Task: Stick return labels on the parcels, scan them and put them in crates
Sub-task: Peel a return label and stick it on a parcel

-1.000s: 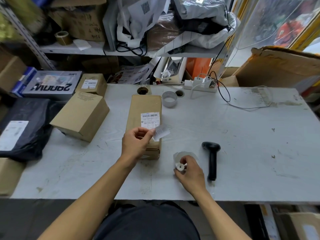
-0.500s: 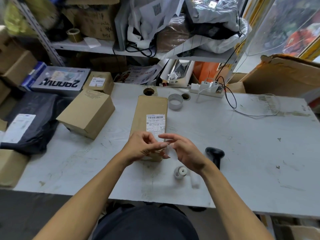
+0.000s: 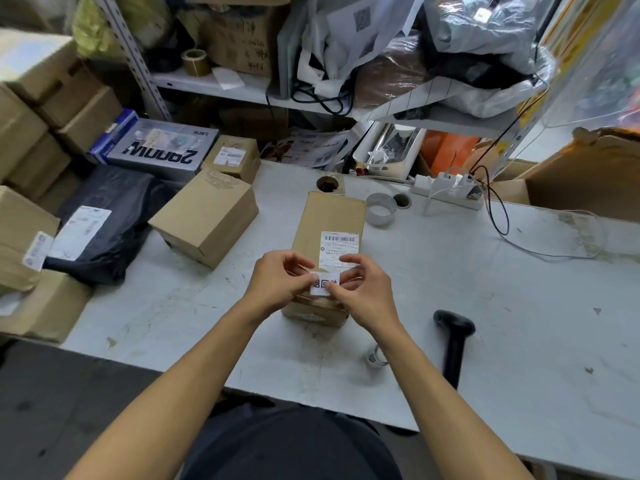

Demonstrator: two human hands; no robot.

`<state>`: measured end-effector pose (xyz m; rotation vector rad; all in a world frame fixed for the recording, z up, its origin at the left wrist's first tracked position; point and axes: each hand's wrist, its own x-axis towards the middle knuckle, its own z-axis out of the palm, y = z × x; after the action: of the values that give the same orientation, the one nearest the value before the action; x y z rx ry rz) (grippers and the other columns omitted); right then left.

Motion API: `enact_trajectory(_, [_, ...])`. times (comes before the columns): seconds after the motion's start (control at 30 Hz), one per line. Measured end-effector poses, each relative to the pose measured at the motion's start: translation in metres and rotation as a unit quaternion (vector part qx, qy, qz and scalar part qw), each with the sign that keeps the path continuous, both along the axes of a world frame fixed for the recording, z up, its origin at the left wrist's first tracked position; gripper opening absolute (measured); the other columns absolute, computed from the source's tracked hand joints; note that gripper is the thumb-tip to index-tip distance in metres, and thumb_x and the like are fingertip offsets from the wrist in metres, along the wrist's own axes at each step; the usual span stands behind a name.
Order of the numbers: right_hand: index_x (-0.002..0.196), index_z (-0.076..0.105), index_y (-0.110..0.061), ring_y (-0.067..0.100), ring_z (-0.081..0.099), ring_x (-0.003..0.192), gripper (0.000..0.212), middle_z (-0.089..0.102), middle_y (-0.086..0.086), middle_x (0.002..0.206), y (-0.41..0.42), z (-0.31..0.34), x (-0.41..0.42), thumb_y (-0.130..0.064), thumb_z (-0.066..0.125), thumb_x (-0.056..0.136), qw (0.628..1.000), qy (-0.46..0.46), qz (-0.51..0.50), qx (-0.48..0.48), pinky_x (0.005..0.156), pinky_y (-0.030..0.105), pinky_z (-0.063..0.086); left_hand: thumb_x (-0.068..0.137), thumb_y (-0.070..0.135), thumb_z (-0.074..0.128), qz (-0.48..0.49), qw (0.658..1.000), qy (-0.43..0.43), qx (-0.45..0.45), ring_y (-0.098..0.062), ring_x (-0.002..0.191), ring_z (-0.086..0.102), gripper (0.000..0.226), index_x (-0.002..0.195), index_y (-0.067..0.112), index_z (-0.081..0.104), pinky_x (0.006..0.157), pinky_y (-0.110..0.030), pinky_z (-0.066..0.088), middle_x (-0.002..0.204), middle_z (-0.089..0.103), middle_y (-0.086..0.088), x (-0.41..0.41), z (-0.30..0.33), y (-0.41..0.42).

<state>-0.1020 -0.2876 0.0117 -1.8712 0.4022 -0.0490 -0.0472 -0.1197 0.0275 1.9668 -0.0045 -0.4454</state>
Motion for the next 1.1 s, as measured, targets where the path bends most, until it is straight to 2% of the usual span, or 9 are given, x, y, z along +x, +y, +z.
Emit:
enact_trajectory(0.13, [0.125,0.059,-0.030,0.010,0.063,0.093,0.053,0.064,-0.014,0.097,0.009,0.004,-0.003,-0.038,0.079,0.077,0.958,0.001,0.042,-0.283,0.077,0.033,0.053,0.077,0.027,0.082,-0.090,0.968,-0.152,0.177,-0.004,0.073,0.067,0.019,0.095,0.025,0.075,0.076,-0.031,0.060,0.077,0.070,0.012,0.004,-0.006,0.000])
enact_trajectory(0.2, [0.136,0.053,-0.028,0.015,0.053,0.115,0.071,0.059,-0.007,0.121,0.007,0.001,-0.005,-0.049,0.080,0.074,0.947,0.010,0.019,-0.320,0.086,0.035,0.050,0.073,0.036,0.082,-0.095,0.959,-0.185,0.192,-0.008,0.083,0.066,0.033,0.104,0.026,0.073,0.080,-0.036,0.059,0.090,0.069,0.011,0.002,-0.010,0.002])
enact_trajectory(0.3, [0.153,0.033,-0.020,0.022,0.044,0.133,0.110,0.043,0.003,0.145,0.000,-0.005,-0.006,-0.059,0.085,0.064,0.979,0.096,-0.027,-0.175,0.106,0.041,0.045,0.074,0.051,0.080,-0.050,0.962,-0.169,0.210,-0.021,0.119,0.053,0.072,0.138,0.025,0.056,0.099,-0.040,0.050,0.131,0.056,0.001,0.003,-0.018,0.006])
enact_trajectory(0.4, [0.154,0.036,-0.018,0.017,0.054,0.130,0.109,0.047,0.001,0.151,0.002,-0.003,-0.009,-0.045,0.092,0.064,0.987,0.159,-0.015,-0.014,0.107,0.036,0.047,0.085,0.049,0.077,-0.038,0.993,0.032,0.109,-0.030,0.142,0.036,0.094,0.159,0.026,0.025,0.112,-0.050,0.038,0.160,0.032,-0.007,0.009,-0.016,0.009])
enact_trajectory(0.47, [0.142,0.051,-0.021,-0.001,0.064,0.107,0.085,0.064,-0.002,0.136,0.011,0.003,-0.014,-0.022,0.093,0.069,0.988,0.135,-0.009,0.070,0.094,0.023,0.054,0.091,0.041,0.073,-0.056,0.990,0.127,0.001,-0.030,0.129,0.051,0.077,0.156,0.032,0.032,0.101,-0.054,0.048,0.152,0.047,-0.006,0.012,-0.016,0.012])
enact_trajectory(0.57, [0.137,0.053,-0.018,-0.014,0.065,0.086,0.078,0.068,-0.005,0.120,0.024,0.016,-0.019,-0.004,0.090,0.069,0.986,0.100,-0.034,0.127,0.076,0.012,0.055,0.094,0.035,0.070,-0.078,0.989,0.124,-0.036,-0.025,0.107,0.061,0.060,0.147,0.039,0.045,0.087,-0.057,0.058,0.128,0.064,0.000,0.016,-0.015,0.019])
enact_trajectory(0.67, [0.135,0.055,-0.017,-0.004,0.067,0.096,0.084,0.070,-0.007,0.119,0.027,0.028,-0.025,-0.011,0.096,0.062,0.987,0.079,-0.068,0.122,0.090,0.024,0.058,0.094,0.028,0.070,-0.096,0.985,0.114,-0.087,-0.023,0.105,0.064,0.057,0.146,0.040,0.048,0.078,-0.051,0.061,0.116,0.068,0.008,0.015,-0.008,0.019])
enact_trajectory(0.8, [0.128,0.060,-0.025,0.004,0.070,0.102,0.093,0.074,-0.012,0.113,0.014,0.050,-0.048,-0.037,0.097,0.044,0.987,0.031,-0.134,0.080,0.089,0.030,0.058,0.093,0.019,0.071,-0.154,0.969,0.100,-0.164,-0.013,0.103,0.071,0.057,0.142,0.042,0.053,0.073,-0.034,0.058,0.108,0.075,0.016,0.010,0.016,-0.001])
enact_trajectory(1.1, [0.128,0.063,-0.028,0.010,0.071,0.104,0.062,0.075,-0.010,0.113,-0.059,0.106,-0.149,-0.017,0.087,0.072,0.950,-0.088,-0.301,-0.001,0.093,0.038,0.058,0.070,0.032,0.082,-0.329,0.911,0.065,-0.241,-0.019,0.125,0.062,0.089,0.151,0.033,0.046,0.103,-0.052,0.051,0.135,0.066,0.008,-0.045,0.078,-0.111])
